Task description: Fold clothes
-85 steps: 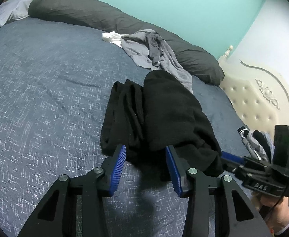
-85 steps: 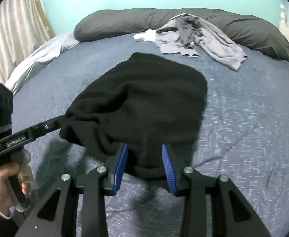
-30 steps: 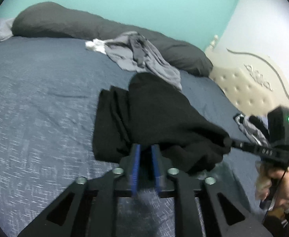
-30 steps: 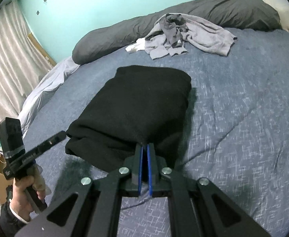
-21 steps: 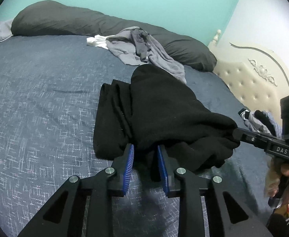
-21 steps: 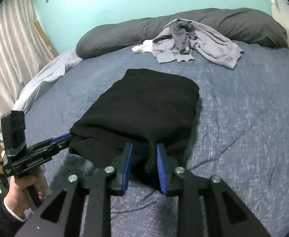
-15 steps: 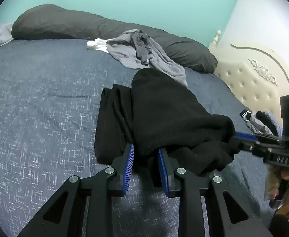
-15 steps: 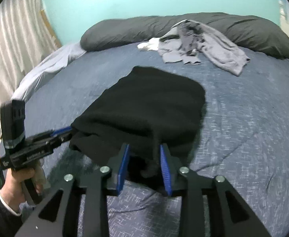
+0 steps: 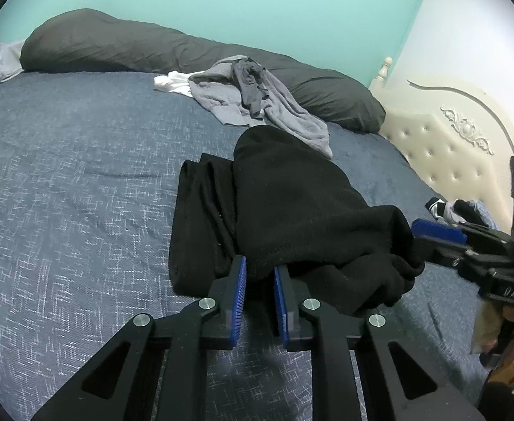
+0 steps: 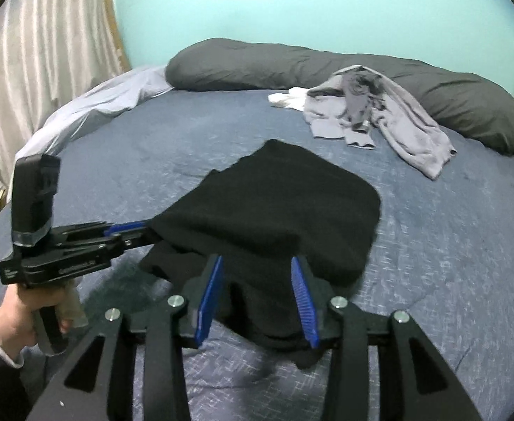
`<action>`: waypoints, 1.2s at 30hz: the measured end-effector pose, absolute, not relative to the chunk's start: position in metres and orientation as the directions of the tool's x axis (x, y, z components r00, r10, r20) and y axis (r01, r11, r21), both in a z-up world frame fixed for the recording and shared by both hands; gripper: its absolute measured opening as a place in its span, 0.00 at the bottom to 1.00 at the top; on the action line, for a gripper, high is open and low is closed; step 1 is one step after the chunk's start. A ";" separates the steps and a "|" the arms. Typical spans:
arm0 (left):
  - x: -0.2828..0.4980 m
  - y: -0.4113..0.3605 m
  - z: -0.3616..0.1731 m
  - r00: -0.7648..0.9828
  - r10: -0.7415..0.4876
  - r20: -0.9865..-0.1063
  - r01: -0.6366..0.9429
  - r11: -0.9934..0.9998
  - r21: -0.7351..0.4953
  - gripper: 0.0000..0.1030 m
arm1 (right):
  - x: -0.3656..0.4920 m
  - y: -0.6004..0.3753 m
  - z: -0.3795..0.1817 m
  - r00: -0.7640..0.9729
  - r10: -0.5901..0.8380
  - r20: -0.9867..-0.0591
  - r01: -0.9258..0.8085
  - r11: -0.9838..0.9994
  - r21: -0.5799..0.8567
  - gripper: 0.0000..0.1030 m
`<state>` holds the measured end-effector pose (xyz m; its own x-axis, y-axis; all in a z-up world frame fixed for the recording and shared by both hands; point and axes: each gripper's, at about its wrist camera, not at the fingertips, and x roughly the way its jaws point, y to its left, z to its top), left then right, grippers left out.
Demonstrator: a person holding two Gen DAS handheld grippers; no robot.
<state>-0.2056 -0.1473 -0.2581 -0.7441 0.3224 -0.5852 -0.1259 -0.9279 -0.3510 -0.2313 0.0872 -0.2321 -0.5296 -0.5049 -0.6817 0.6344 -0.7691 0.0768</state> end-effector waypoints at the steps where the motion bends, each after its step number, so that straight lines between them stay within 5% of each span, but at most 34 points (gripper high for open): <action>1: -0.205 -0.148 -0.258 -0.744 0.323 -0.585 -0.126 -0.927 -0.352 0.16 | -0.232 0.082 -0.234 -0.521 -0.503 -0.690 0.644 -0.762 0.070 0.40; 16: -0.206 -0.147 -0.258 -0.740 0.327 -0.588 -0.130 -0.927 -0.352 0.15 | -0.249 0.041 -0.262 -0.472 -0.415 -0.778 0.705 -0.708 -0.050 0.40; 18: -0.206 -0.147 -0.258 -0.739 0.327 -0.590 -0.131 -0.928 -0.350 0.15 | -0.248 0.038 -0.268 -0.459 -0.410 -0.788 0.722 -0.689 -0.062 0.37; 20: -0.206 -0.148 -0.258 -0.739 0.327 -0.589 -0.131 -0.927 -0.351 0.15 | -0.246 0.038 -0.271 -0.461 -0.416 -0.784 0.739 -0.669 -0.079 0.19; 23: -0.205 -0.148 -0.258 -0.741 0.326 -0.587 -0.129 -0.927 -0.351 0.15 | -0.246 0.041 -0.270 -0.451 -0.444 -0.774 0.751 -0.658 -0.060 0.06; 36: -0.200 -0.154 -0.255 -0.748 0.330 -0.575 -0.123 -0.921 -0.369 0.12 | -0.222 0.058 -0.235 -0.411 -0.556 -0.722 0.795 -0.607 0.015 0.03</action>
